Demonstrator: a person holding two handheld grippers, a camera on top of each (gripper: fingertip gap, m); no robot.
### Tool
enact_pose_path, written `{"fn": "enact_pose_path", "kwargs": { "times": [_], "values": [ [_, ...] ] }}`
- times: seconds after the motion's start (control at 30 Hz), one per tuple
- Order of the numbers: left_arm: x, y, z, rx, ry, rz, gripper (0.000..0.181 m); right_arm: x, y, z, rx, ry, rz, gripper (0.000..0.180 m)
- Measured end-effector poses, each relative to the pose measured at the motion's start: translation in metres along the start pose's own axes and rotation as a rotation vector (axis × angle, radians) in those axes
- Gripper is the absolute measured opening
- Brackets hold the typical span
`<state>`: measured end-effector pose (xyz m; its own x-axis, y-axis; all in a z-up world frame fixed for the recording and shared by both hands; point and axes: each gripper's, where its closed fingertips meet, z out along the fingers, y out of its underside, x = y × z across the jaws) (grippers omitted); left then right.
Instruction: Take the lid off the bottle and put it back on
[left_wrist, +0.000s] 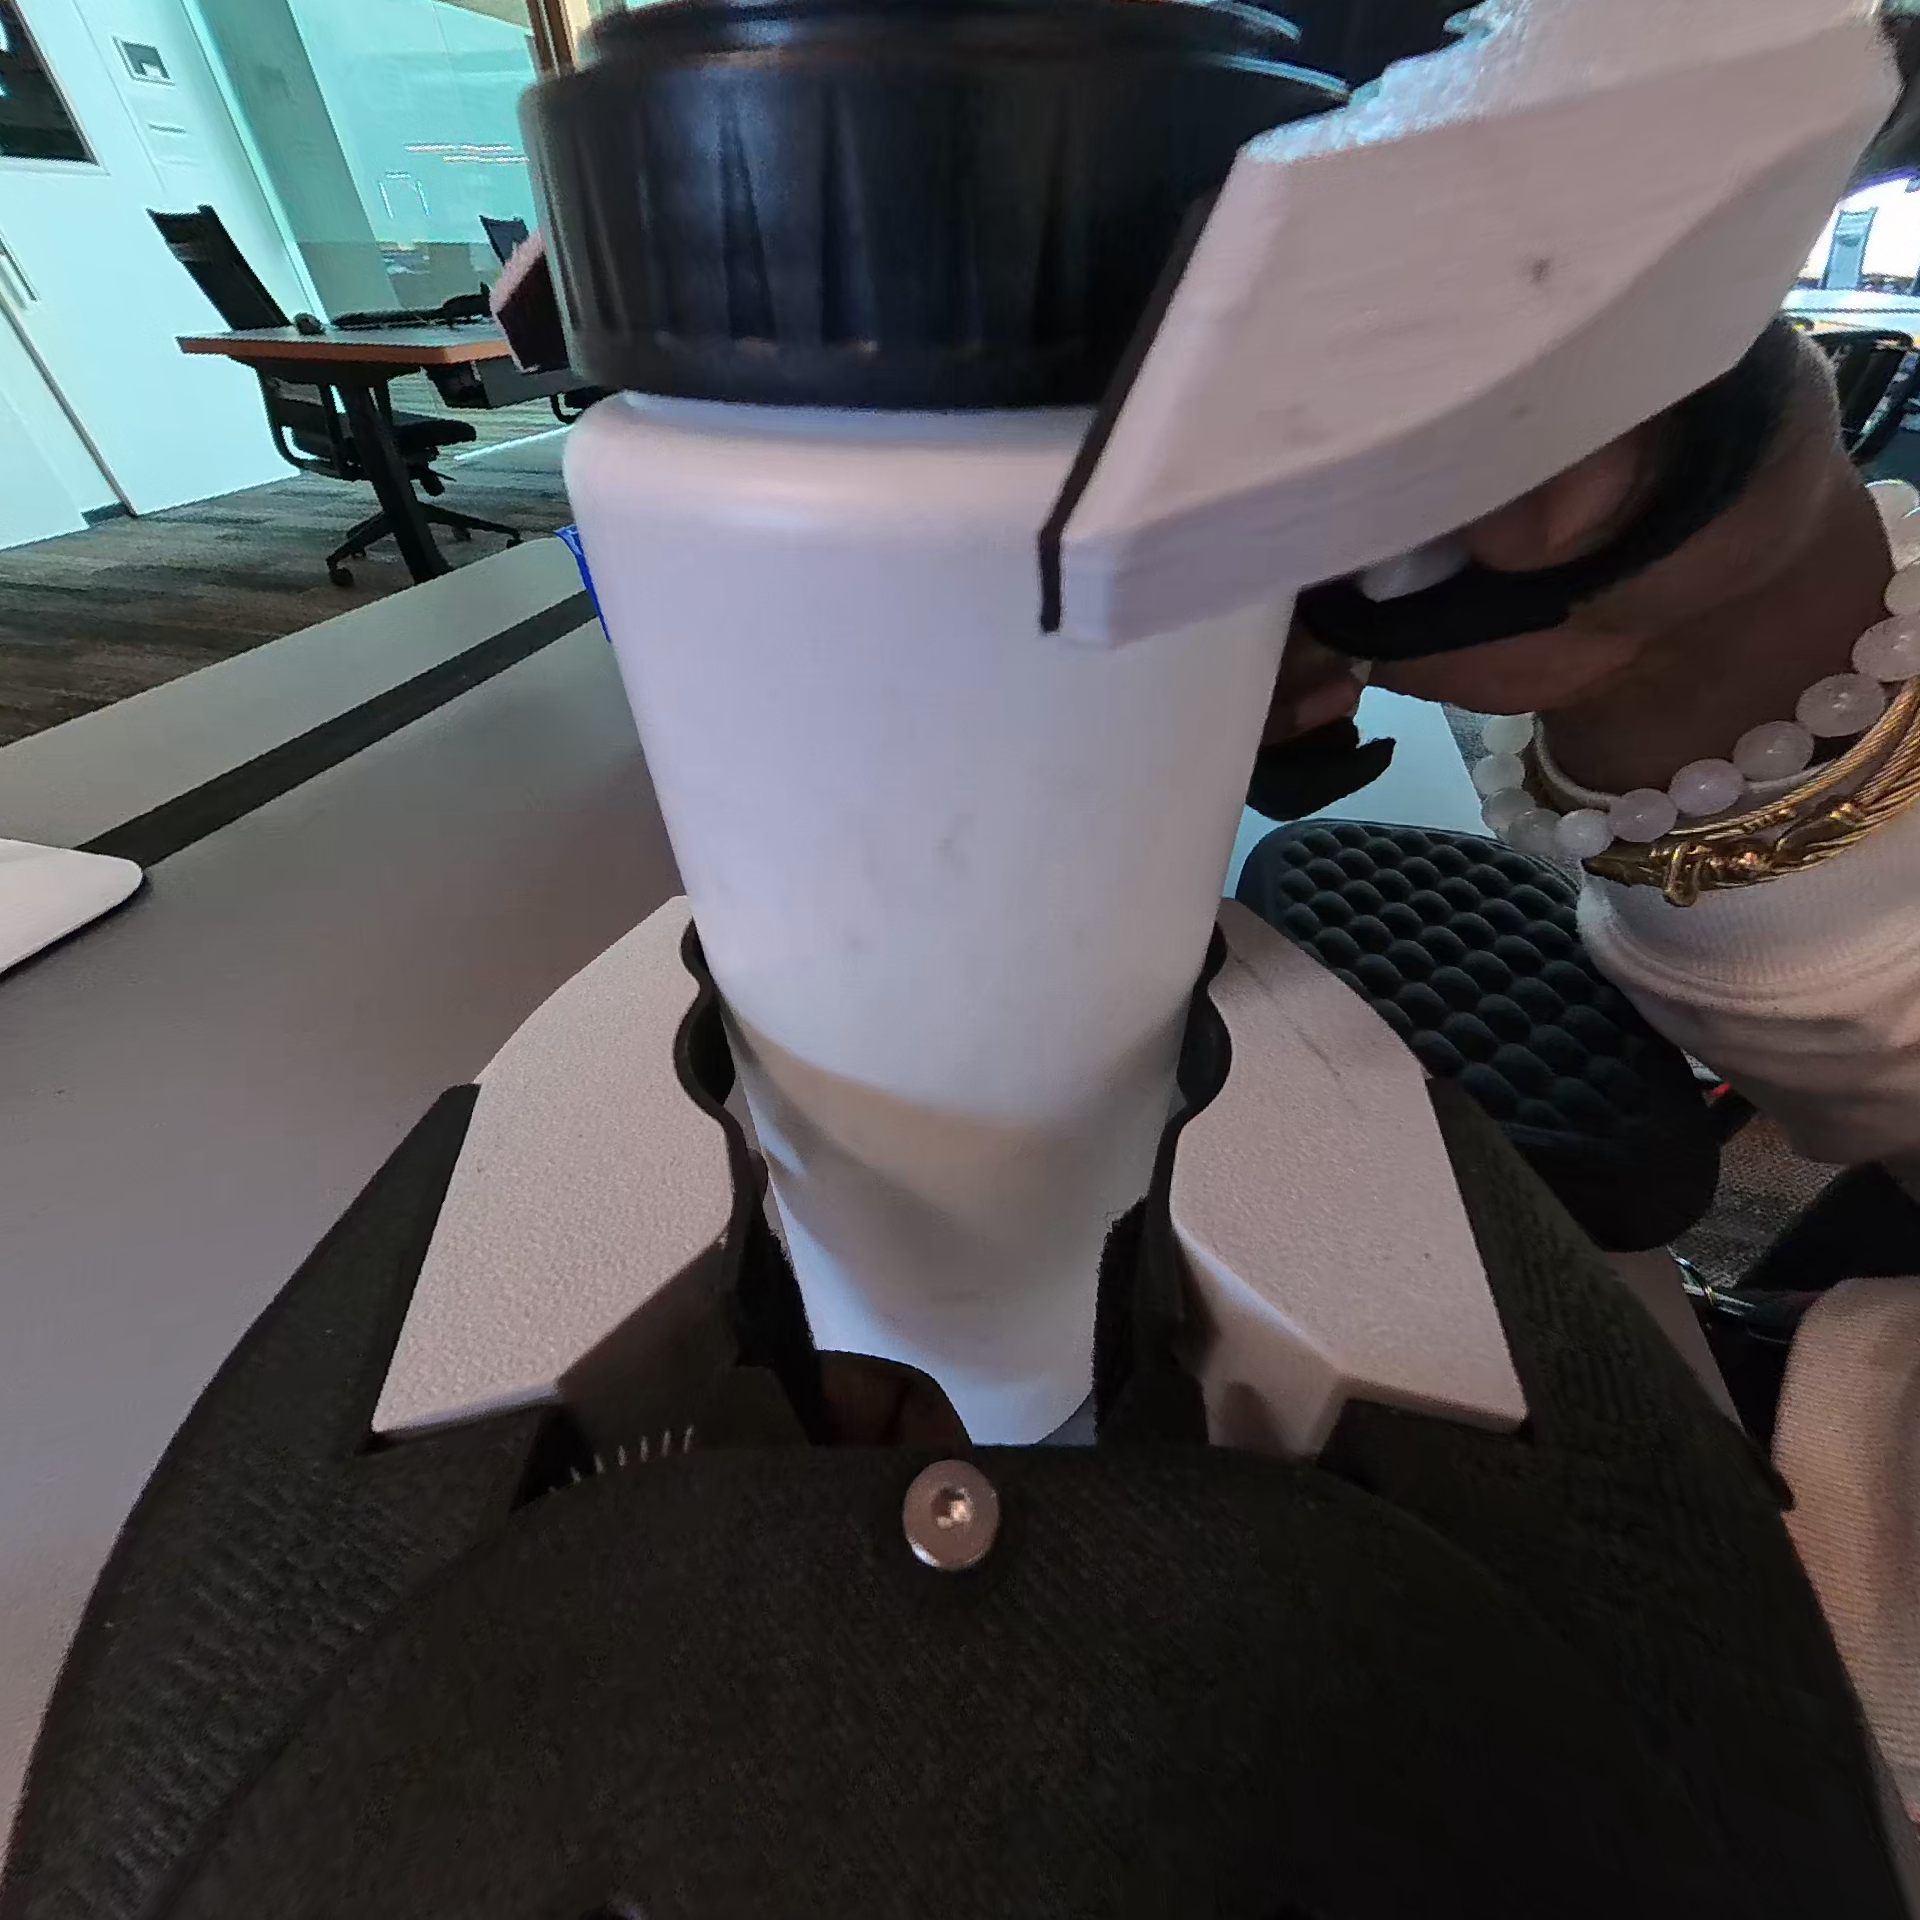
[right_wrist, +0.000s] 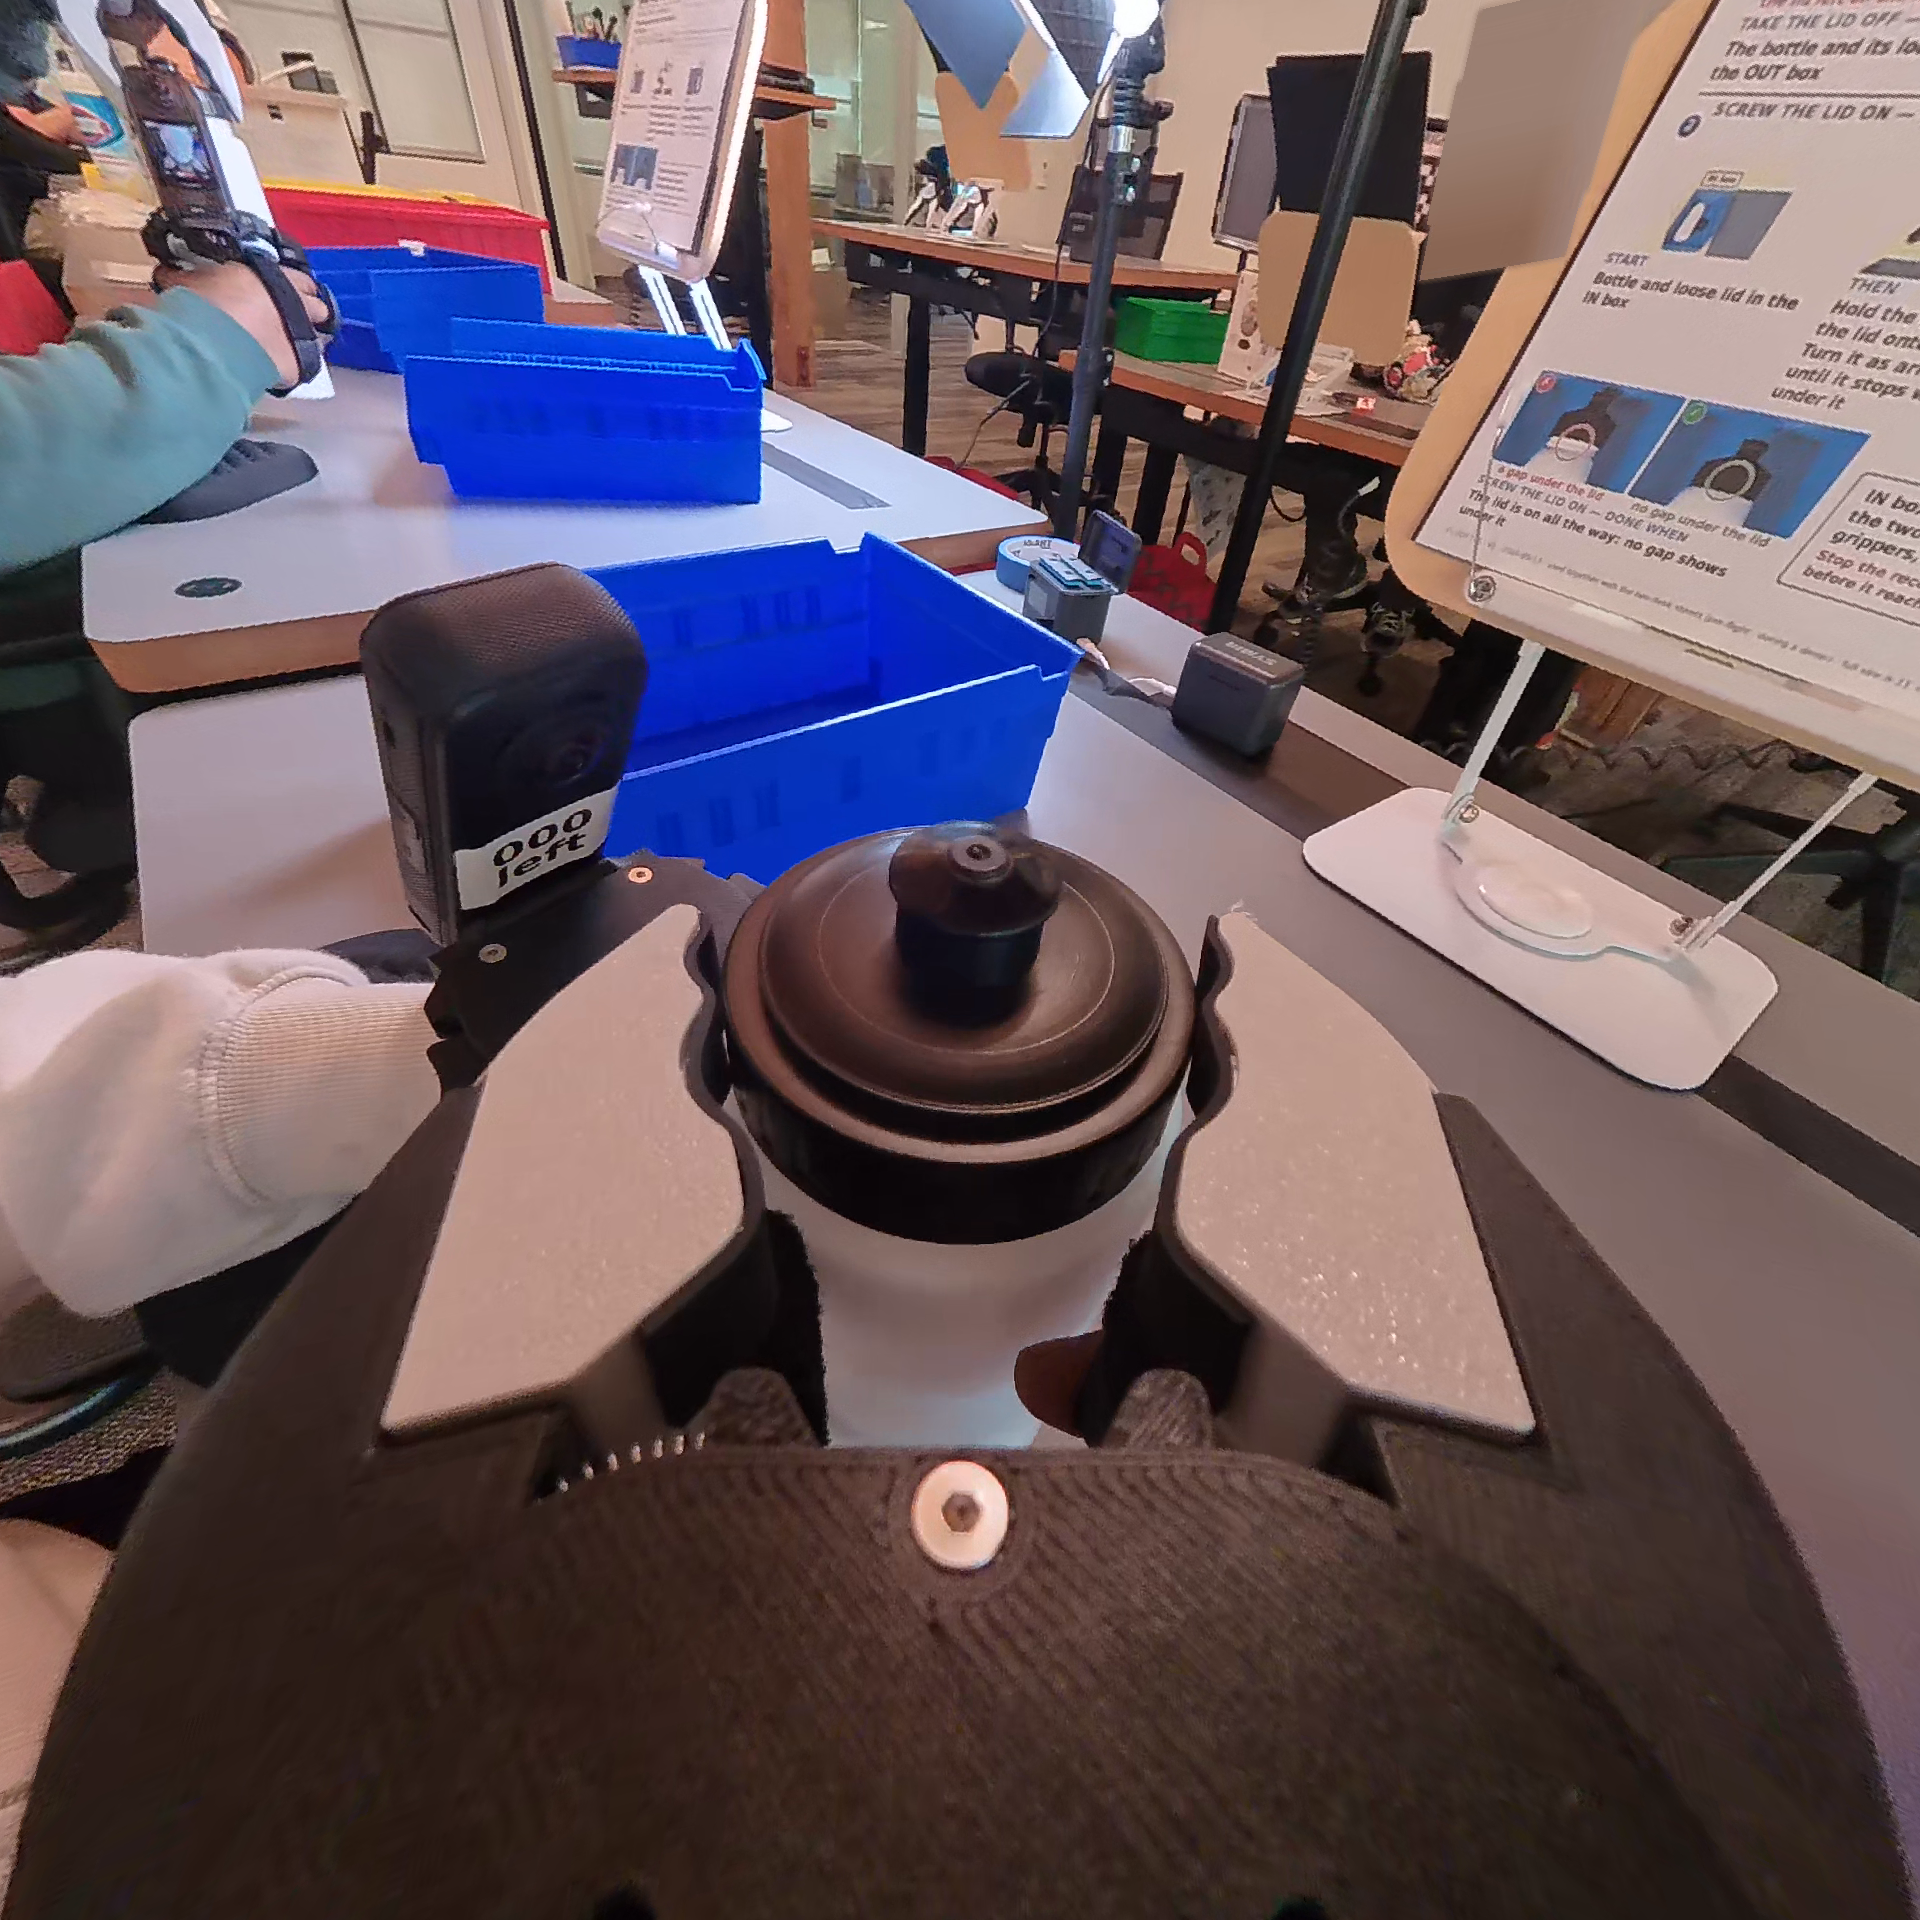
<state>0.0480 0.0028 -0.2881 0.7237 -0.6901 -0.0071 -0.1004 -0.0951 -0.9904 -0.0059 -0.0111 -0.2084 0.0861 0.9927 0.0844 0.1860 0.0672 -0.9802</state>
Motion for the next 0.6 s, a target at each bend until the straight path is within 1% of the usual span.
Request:
{"fn": "enact_pose_path", "kwargs": {
  "times": [0.1,0.17,0.2,0.27,0.33,0.37,0.47,0.53,0.6],
  "values": [
    [0.0,0.0,-0.001,0.0,-0.003,0.001,0.086,-0.001,-0.001,0.001,0.007,-0.004,-0.006,0.087],
    [0.001,0.0,-0.001,0.0,0.004,0.01,0.086,-0.005,-0.002,0.0,0.018,-0.061,-0.031,0.089],
    [0.002,0.0,-0.001,-0.002,0.01,0.018,0.086,-0.009,-0.003,-0.002,0.034,-0.125,-0.048,0.09],
    [0.005,0.0,-0.001,-0.005,0.024,0.02,0.086,-0.017,-0.007,-0.009,0.076,-0.312,-0.051,0.09],
    [0.008,0.0,0.0,-0.007,0.046,0.016,0.086,-0.021,-0.007,-0.017,0.093,-0.478,-0.033,0.085],
    [0.009,0.0,0.0,-0.008,0.051,0.014,0.086,-0.021,-0.006,-0.02,0.103,-0.525,-0.036,0.08],
    [0.01,0.0,0.0,-0.009,0.044,0.018,0.086,-0.021,-0.007,-0.02,0.125,-0.526,-0.041,0.078],
    [0.01,0.0,0.001,-0.017,0.017,0.017,0.085,-0.02,-0.007,-0.02,0.134,-0.472,-0.03,0.077],
    [0.009,0.001,0.003,-0.027,-0.027,0.009,0.085,-0.014,-0.007,-0.019,0.146,-0.358,0.009,0.077]
  ]
}}
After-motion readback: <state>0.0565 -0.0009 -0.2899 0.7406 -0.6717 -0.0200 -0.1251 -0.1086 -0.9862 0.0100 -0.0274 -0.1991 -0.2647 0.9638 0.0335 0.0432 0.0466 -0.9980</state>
